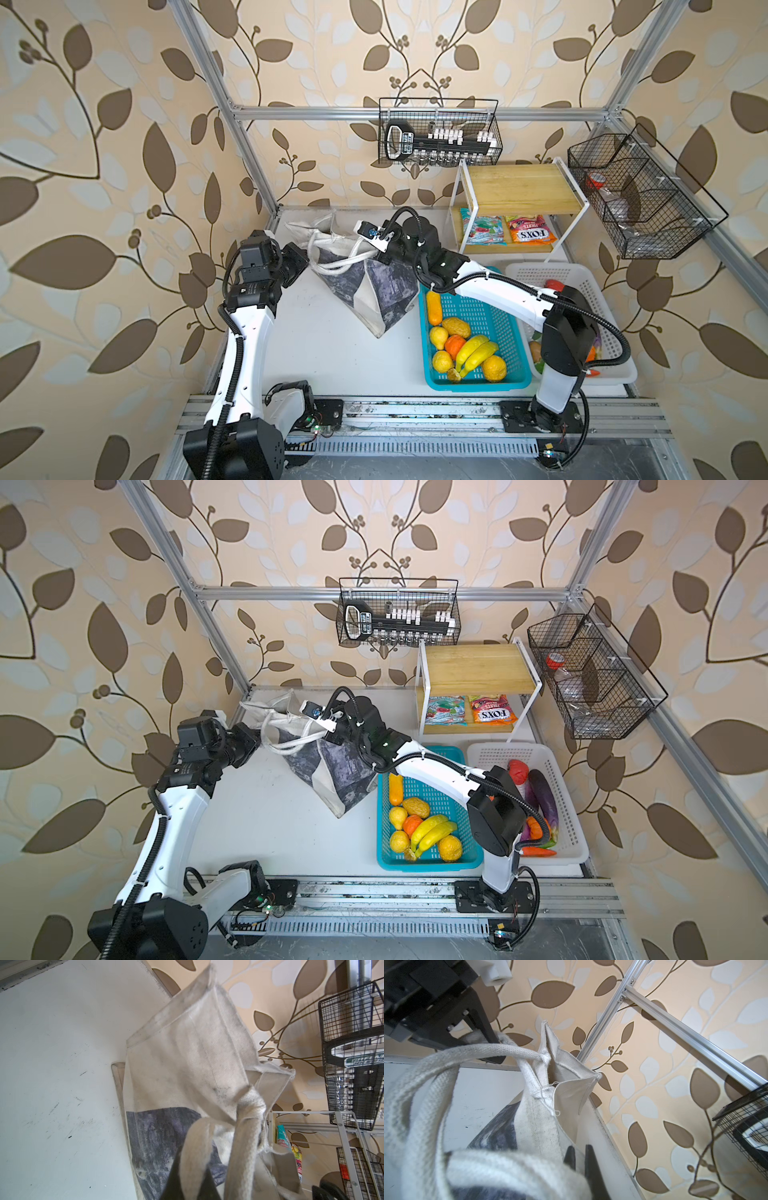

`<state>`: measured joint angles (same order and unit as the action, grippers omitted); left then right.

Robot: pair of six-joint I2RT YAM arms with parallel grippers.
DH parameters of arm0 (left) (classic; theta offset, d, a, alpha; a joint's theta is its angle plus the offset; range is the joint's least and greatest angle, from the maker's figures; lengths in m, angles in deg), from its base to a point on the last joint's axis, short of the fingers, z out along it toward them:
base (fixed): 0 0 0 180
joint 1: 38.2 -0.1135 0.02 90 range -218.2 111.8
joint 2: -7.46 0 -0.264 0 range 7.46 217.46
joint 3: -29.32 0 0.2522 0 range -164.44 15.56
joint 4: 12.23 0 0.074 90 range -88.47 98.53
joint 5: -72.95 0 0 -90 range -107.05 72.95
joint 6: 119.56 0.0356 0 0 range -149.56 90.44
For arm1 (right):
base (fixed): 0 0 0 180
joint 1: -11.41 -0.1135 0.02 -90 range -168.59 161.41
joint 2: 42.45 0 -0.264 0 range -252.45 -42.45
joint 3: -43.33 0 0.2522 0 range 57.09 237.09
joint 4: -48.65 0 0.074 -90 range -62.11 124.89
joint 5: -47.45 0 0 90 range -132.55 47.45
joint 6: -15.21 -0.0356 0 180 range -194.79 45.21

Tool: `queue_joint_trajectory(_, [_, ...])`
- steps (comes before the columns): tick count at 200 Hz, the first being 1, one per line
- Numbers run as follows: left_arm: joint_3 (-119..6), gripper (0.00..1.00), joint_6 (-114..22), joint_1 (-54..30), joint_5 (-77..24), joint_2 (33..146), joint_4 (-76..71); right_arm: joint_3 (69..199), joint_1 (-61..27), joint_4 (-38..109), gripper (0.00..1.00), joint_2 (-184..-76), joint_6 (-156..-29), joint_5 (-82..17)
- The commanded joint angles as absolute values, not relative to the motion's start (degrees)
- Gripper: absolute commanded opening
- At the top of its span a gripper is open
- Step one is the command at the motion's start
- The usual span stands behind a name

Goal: Place the food into the grocery bag and tie it
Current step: 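Open both grippers to release the handles and lift them away from the tote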

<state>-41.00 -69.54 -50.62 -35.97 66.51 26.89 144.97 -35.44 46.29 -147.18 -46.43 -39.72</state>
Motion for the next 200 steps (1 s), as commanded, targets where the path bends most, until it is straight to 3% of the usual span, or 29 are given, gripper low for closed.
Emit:
queue_joint_trajectory(1, [-43.6,0.00,-71.7,-51.4,-27.4,65.8,28.5,149.4,-31.5,39.8,0.00,-148.3,-54.8,-41.6])
queue_joint_trajectory(22, [-45.5,0.00,-72.2,-52.6,-22.3,66.4,29.1,163.3,-28.1,22.6,0.00,-155.4,-63.7,-48.9])
queue_joint_trajectory(46, [-47.4,0.00,-72.9,-55.3,-21.7,66.8,30.1,166.4,-23.6,17.2,0.00,-157.7,-75.7,-51.8])
queue_joint_trajectory(73, [-48.3,0.00,-71.9,-56.8,-21.2,66.4,31.0,169.0,-21.3,10.9,0.00,-159.1,-79.3,-57.7])
queue_joint_trajectory(124, [-48.0,0.00,-71.4,-59.6,-22.7,66.5,30.5,169.9,-19.4,6.8,0.00,-163.0,-79.8,-59.3])
queue_joint_trajectory(162, [-46.3,0.00,-71.7,-59.6,-21.5,66.4,29.7,180.6,-17.2,-0.2,0.00,-167.1,-79.3,-63.0])
queue_joint_trajectory(200, [-45.7,0.00,-72.1,-59.6,-23.8,66.4,27.9,182.3,-15.5,0.1,0.00,-166.4,-78.0,-62.0])
